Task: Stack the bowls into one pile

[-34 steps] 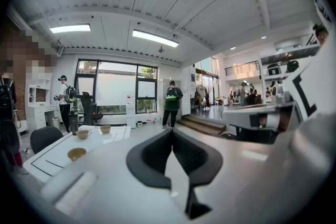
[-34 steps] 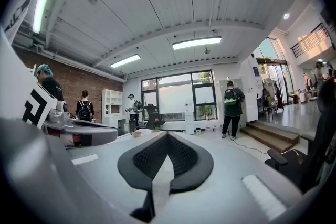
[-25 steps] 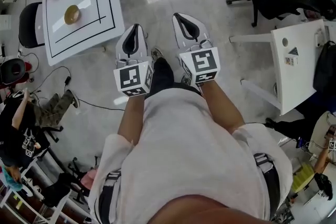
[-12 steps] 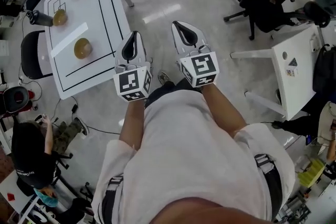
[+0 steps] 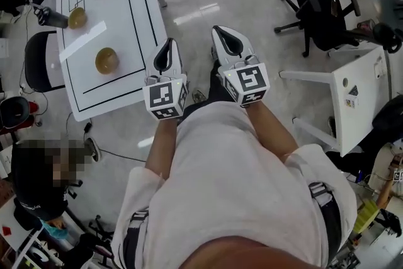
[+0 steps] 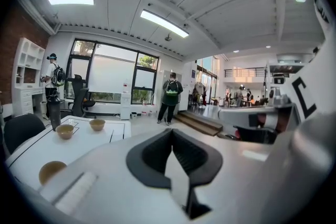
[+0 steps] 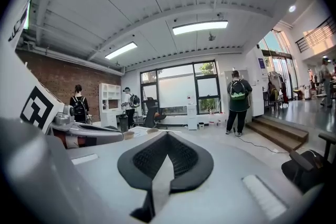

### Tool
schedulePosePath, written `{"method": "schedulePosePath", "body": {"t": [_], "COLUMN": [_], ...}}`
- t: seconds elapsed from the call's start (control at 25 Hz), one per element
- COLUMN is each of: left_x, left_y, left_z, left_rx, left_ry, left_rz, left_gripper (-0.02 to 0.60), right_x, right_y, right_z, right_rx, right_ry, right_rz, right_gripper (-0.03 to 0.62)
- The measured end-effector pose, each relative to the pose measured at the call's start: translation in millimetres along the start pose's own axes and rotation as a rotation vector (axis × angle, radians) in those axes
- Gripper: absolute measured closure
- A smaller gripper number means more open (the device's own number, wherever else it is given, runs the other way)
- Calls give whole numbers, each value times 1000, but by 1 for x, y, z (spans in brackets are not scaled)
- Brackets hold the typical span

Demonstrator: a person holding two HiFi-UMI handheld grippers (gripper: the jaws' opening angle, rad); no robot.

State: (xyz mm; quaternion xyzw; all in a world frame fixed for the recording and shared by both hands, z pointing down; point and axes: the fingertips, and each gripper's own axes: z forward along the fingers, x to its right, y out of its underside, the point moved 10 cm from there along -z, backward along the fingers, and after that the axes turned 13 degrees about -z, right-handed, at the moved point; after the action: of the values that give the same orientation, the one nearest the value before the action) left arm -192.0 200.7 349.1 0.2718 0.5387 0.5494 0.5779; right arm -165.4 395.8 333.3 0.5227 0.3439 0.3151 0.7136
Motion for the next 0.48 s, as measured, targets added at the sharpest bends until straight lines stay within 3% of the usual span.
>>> {"method": "schedulePosePath", "body": {"t": [0.24, 0.48], "left_x": [-23, -50], "left_y": [-17, -35], "left_z": [37, 88], "left_rx": [7, 23], "left_ry": [-94, -238], "left_rz": [-2, -37], "left_gripper": [580, 580], "right_x": [21, 46], "right_y": [-3, -13], "right_z": [70, 158], "right_rx": [-14, 9], "right_ry": [-98, -275], "right_rz": [8, -27], "right_gripper": [595, 595]}}
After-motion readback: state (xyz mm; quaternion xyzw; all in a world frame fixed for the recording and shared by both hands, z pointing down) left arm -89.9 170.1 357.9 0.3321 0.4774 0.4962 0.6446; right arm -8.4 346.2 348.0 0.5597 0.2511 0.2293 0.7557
